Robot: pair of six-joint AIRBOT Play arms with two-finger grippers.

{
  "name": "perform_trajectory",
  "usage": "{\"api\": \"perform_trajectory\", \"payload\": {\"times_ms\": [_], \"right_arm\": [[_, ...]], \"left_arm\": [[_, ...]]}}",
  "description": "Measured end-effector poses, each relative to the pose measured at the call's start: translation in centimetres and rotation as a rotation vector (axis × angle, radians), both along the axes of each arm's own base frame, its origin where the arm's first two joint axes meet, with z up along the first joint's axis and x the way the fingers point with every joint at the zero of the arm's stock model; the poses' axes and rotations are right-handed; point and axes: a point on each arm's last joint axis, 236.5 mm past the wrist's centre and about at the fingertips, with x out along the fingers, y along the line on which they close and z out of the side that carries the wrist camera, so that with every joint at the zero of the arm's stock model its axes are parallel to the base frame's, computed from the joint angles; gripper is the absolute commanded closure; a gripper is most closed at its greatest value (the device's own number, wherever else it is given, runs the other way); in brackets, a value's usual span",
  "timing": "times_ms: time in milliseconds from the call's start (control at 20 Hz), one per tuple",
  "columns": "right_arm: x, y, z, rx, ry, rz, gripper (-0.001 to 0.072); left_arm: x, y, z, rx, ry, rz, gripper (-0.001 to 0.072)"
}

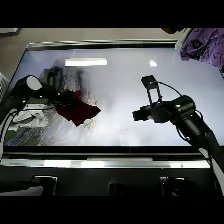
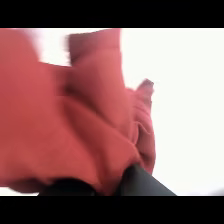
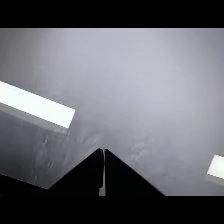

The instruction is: Fold the clothes and pants, and hang the long-sleeved shirts on hangers.

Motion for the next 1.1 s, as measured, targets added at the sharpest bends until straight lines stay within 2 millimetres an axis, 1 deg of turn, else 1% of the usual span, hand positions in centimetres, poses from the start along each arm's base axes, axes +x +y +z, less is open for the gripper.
{"api": "perform_trajectory", "payload": {"times_ms": [50, 150, 250, 300, 350, 400, 450, 500, 550, 600, 650, 700, 750, 800, 850, 900, 950, 1000, 1100], "right_arm": [[-0.5, -0.8, 0.3, -0.030, 0.002, 0.005, 0.0460], [-1.3, -2.4, 1.1, -0.087, -0.003, 0.009, 0.0461], [-2.1, -3.9, 2.0, -0.137, -0.011, 0.009, 0.0455], [-2.4, -4.5, 2.4, -0.155, -0.019, 0.006, 0.0392], [-2.7, -5.0, 2.8, -0.169, -0.023, 0.005, 0.0310], [-2.8, -5.3, 3.0, -0.181, -0.029, 0.007, 0.0297], [-2.9, -5.6, 2.9, -0.191, -0.031, 0.006, 0.0293], [-2.9, -6.0, 2.9, -0.204, -0.035, 0.003, 0.0261], [-2.9, -6.6, 2.7, -0.220, -0.038, -0.005, 0.0236], [-2.6, -7.6, 2.6, -0.237, -0.042, -0.028, 0.0236], [-2.3, -9.1, 2.5, -0.249, -0.040, -0.071, 0.0236], [-1.9, -10.8, 2.4, -0.243, -0.037, -0.133, 0.0236], [-1.5, -12.8, 2.0, -0.214, -0.025, -0.214, 0.0236], [-1.4, -14.5, 1.2, -0.164, 0.003, -0.297, 0.0236], [-1.5, -15.8, -0.2, -0.082, 0.048, -0.384, 0.0236], [-1.7, -16.5, -2.0, 0.016, 0.108, -0.455, 0.0236], [-2.0, -16.5, -3.7, 0.117, 0.168, -0.504, 0.0236], [-2.3, -16.0, -5.5, 0.211, 0.231, -0.535, 0.0236], [-2.8, -14.1, -8.6, 0.374, 0.347, -0.551, 0.0236]], "left_arm": [[-1.0, -2.8, 1.0, -0.037, 0.000, -0.037, 0.0690], [-3.6, -8.4, 2.2, -0.102, 0.015, -0.106, 0.0690], [-5.7, -13.5, 2.4, -0.149, 0.016, -0.150, 0.0688], [-6.5, -15.8, 2.0, -0.166, 0.019, -0.158, 0.0664], [-7.2, -17.6, 1.4, -0.181, 0.029, -0.157, 0.0552], [-7.6, -19.2, 0.7, -0.195, 0.042, -0.145, 0.0350], [-7.7, -20.2, 0.0, -0.204, 0.052, -0.129, 0.0165], [-7.6, -20.8, -0.5, -0.212, 0.061, -0.109, 0.0104], [-7.3, -20.9, -0.6, -0.223, 0.068, -0.088, 0.0073], [-6.7, -20.5, -0.3, -0.232, 0.068, -0.068, 0.0074], [-6.0, -19.6, 0.1, -0.235, 0.066, -0.049, 0.0073], [-5.2, -18.2, 0.9, -0.236, 0.058, -0.031, 0.0073], [-4.4, -16.4, 1.8, -0.232, 0.047, -0.015, 0.0074], [-3.8, -14.3, 2.5, -0.216, 0.038, -0.002, 0.0073], [-3.0, -11.8, 3.3, -0.193, 0.025, 0.022, 0.0074], [-2.5, -9.5, 3.8, -0.169, 0.018, 0.042, 0.0074], [-2.2, -7.4, 4.3, -0.149, 0.016, 0.063, 0.0074], [-1.9, -5.3, 4.7, -0.131, 0.017, 0.087, 0.0074], [-1.5, -1.8, 5.1, -0.104, 0.023, 0.134, 0.0075]]}}
